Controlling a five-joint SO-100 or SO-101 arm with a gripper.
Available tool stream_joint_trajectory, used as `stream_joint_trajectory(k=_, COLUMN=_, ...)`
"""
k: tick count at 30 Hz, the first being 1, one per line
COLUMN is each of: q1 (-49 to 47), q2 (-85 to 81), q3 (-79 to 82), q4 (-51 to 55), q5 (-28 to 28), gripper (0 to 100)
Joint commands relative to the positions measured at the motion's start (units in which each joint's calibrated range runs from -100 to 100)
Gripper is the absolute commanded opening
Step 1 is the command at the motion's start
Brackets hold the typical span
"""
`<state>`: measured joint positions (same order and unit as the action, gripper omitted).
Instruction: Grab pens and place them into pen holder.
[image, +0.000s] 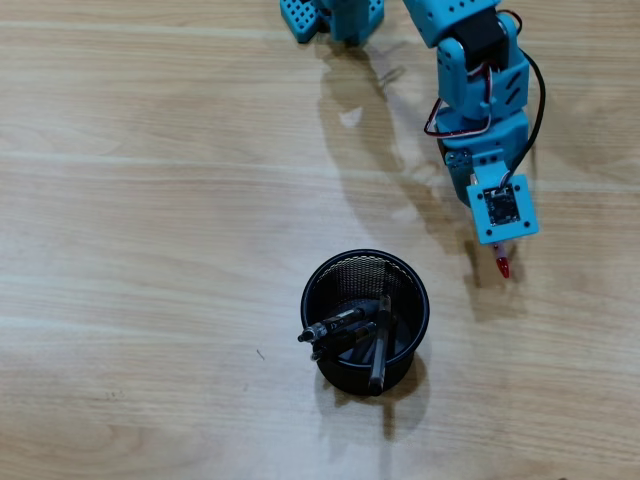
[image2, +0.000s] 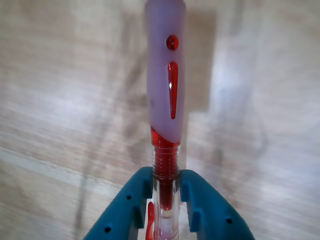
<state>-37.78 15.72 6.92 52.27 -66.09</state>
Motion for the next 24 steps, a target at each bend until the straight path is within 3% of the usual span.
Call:
stream_joint_trajectory(k=1, q1=8.65, q2=-15.42, q3=-2.94, q4=-0.92, q5=5.35, gripper=2)
stream_joint_trajectory(k=8, q1=17.98, q2=-26.21, q3=-13.62, q4=-1.01, q5=9.75, gripper=2)
stream_joint_trajectory(k=14, q1=21.18, q2=-29.86, q3=-22.22, q4=-1.65, q5=10.22, gripper=2)
stream_joint_trajectory(k=18, q1=21.18, q2=-29.94, q3=-19.68, q4=-10.12, q5=10.9, gripper=2)
stream_joint_trajectory(k=24, q1=21.36, q2=-29.43, q3=-6.47, q4=-34.54, q5=12.74, gripper=2)
